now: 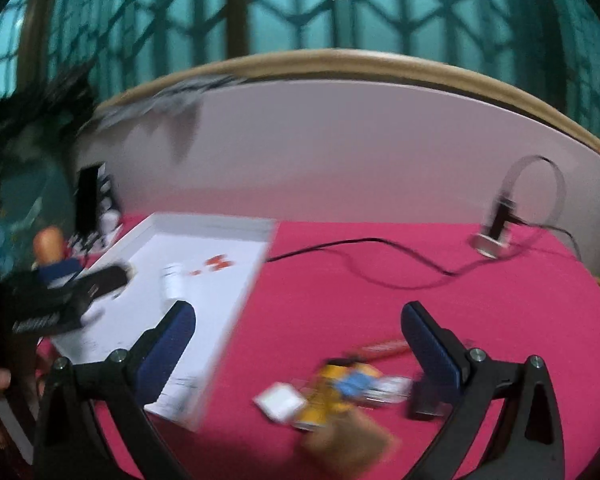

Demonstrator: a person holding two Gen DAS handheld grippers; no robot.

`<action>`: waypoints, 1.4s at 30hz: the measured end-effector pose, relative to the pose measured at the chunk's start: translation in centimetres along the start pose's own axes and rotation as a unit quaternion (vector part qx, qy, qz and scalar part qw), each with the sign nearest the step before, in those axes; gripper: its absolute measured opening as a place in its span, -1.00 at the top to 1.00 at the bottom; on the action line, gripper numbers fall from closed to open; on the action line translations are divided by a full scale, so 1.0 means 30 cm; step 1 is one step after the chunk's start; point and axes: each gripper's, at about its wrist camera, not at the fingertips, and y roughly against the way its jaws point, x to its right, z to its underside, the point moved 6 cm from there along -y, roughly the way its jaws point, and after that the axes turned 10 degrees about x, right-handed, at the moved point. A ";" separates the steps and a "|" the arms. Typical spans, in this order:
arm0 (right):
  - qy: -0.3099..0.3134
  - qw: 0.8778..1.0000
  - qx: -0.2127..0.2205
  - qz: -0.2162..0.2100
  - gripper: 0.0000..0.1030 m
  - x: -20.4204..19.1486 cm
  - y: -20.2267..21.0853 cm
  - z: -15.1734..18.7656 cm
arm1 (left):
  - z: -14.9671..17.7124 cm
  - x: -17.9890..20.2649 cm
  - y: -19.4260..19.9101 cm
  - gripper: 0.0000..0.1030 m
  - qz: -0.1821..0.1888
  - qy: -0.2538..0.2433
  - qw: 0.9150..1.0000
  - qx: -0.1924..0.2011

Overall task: Organize rigid objects
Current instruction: 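Open both grippers to release the bottles inside the white tray, then grasp the brown tape roll with the left gripper while the right grasps the red container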

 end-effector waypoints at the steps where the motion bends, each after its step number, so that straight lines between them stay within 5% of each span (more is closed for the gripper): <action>1: -0.014 1.000 0.000 0.010 -1.00 0.050 0.012 0.004 | 0.012 0.040 0.007 -0.99 0.015 -0.012 1.000 -0.003; 6: -0.099 0.993 -0.027 0.059 -0.93 0.317 0.071 0.105 | 0.093 0.223 0.016 -0.99 0.084 -0.077 0.993 -0.040; 14: -0.155 0.983 -0.037 0.092 -0.74 0.487 0.113 0.211 | 0.259 0.503 0.002 -0.98 0.156 -0.155 0.972 -0.083; 21: -0.128 0.988 -0.048 0.068 -0.74 0.466 0.082 0.225 | 0.323 0.630 -0.060 -0.76 0.158 -0.205 0.961 -0.098; 24: -0.121 0.989 -0.061 0.063 -0.59 0.466 0.042 0.226 | 0.340 0.657 -0.086 -0.52 0.154 -0.210 0.960 -0.106; 28: -0.123 0.986 -0.093 0.069 -0.20 0.473 -0.029 0.252 | 0.362 0.665 -0.100 0.07 0.146 -0.226 0.957 -0.108; 29: -0.126 0.984 -0.102 0.068 -0.05 0.471 -0.045 0.263 | 0.364 0.665 -0.099 0.07 0.147 -0.227 0.957 -0.105; 37: -0.122 0.981 -0.133 0.077 0.22 0.443 -0.123 0.315 | 0.367 0.664 -0.099 0.07 0.150 -0.224 0.958 -0.099; 38: -0.124 0.981 -0.132 0.075 0.38 0.447 -0.126 0.313 | 0.369 0.661 -0.096 0.07 0.149 -0.225 0.958 -0.097; 42: -0.154 0.978 -0.119 0.078 0.44 0.476 -0.083 0.318 | 0.359 0.638 -0.071 0.07 0.159 -0.202 0.962 -0.088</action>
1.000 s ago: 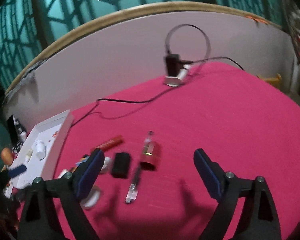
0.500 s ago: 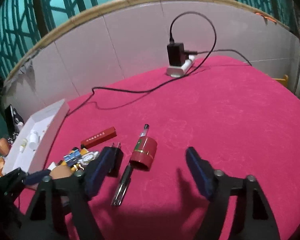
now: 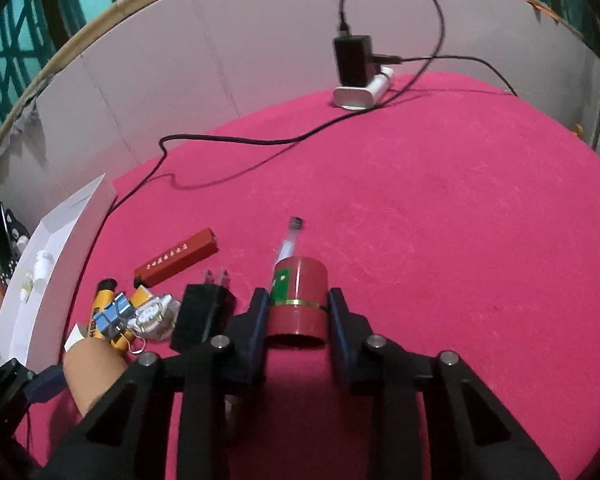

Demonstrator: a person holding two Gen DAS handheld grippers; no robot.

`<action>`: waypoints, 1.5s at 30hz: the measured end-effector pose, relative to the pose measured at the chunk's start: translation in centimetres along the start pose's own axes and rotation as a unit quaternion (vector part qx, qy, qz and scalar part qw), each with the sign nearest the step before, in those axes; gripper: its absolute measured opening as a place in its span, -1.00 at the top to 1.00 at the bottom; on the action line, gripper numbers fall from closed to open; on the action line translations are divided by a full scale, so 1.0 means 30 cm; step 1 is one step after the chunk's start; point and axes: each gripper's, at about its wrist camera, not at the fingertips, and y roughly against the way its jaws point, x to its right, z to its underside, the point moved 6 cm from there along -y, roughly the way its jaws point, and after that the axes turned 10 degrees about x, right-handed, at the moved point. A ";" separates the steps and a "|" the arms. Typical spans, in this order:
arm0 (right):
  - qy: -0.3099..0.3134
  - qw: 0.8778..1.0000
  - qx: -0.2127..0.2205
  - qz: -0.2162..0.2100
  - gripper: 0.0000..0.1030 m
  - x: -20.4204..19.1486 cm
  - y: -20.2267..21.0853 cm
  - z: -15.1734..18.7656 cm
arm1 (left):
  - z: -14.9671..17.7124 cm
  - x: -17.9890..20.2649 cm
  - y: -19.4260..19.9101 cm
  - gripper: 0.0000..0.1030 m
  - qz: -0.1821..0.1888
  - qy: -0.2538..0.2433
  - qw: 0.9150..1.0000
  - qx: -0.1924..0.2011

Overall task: Organize rigid objects
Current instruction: 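Grasp the brown tape roll with the left gripper while the right grasps the red container, then carry the tape roll and red container over the white tray with both grippers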

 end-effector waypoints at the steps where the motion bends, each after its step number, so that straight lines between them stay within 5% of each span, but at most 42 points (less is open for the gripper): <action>1: -0.010 1.000 0.005 -0.003 0.44 0.012 0.016 -0.002 | -0.003 -0.008 0.012 0.07 0.001 0.010 1.000 0.006; 13: -0.025 0.996 0.071 -0.037 0.44 -0.005 0.207 -0.048 | -0.030 -0.018 0.107 0.08 -0.005 0.032 0.998 0.045; 45: 0.052 0.988 0.102 -0.103 0.44 -0.270 0.326 -0.080 | -0.115 -0.155 0.298 0.08 -0.057 0.080 0.988 0.120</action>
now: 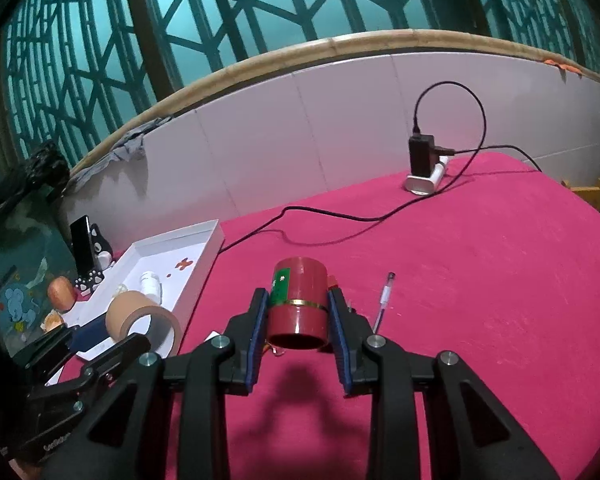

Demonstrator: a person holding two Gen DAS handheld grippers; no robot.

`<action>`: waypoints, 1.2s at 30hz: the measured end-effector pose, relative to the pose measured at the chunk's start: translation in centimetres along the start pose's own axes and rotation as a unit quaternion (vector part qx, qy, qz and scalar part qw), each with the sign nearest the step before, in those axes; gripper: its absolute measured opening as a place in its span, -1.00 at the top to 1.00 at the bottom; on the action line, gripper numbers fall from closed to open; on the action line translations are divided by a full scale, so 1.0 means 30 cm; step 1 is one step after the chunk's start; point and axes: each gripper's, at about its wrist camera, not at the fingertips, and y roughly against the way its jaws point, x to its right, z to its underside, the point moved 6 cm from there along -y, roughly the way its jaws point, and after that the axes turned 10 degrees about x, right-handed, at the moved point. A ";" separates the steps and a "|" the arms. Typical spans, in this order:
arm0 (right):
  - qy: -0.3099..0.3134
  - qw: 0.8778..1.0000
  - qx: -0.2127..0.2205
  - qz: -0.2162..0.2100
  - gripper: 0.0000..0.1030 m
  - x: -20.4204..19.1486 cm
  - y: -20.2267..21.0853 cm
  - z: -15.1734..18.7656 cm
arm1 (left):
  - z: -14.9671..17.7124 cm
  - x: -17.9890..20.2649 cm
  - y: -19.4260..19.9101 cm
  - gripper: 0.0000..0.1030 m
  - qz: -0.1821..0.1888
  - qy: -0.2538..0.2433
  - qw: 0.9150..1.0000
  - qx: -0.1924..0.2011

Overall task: Organize rigid objects
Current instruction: 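Carry the tape roll and red container over the white tray with both grippers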

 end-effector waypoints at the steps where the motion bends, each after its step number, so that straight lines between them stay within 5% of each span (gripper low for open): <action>1: 0.004 1.000 0.000 -0.002 0.44 -0.012 0.000 -0.003 | -0.002 -0.007 0.003 0.08 -0.002 0.002 1.000 0.002; 36: 0.119 0.990 -0.020 -0.075 0.43 -0.387 -0.121 -0.035 | -0.052 -0.373 0.116 0.08 -0.095 0.094 0.990 0.049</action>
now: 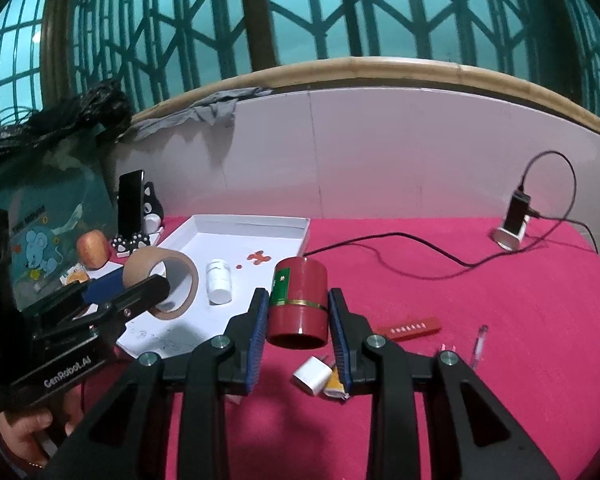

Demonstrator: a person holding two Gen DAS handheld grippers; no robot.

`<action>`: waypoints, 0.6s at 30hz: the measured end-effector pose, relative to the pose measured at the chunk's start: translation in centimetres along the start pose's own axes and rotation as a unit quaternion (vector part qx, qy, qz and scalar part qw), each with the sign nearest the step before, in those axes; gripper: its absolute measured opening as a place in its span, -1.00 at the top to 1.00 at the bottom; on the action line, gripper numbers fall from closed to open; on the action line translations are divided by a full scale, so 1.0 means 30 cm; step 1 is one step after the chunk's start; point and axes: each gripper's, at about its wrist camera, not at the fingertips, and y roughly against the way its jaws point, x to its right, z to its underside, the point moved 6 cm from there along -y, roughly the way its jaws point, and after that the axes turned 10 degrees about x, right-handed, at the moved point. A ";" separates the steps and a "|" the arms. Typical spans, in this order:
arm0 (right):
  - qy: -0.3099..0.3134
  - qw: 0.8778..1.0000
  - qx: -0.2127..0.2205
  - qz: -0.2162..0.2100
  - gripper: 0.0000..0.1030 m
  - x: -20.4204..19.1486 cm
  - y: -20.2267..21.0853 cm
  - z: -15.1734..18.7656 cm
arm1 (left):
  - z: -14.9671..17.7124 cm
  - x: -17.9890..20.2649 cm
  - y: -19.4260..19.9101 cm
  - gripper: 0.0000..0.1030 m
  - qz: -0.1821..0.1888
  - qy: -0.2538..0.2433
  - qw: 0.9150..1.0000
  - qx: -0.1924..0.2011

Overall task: Organize rigid objects
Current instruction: 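Carry the tape roll and red container over the white tray with both grippers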

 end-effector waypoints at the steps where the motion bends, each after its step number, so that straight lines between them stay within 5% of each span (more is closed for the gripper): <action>1: 0.002 1.000 0.000 -0.003 0.43 -0.011 -0.008 -0.004 | -0.004 -0.014 -0.001 0.08 -0.005 0.001 1.000 0.001; 18: 0.026 0.999 -0.027 -0.039 0.43 -0.133 -0.121 -0.021 | -0.008 -0.256 -0.010 0.08 -0.081 0.042 0.996 -0.003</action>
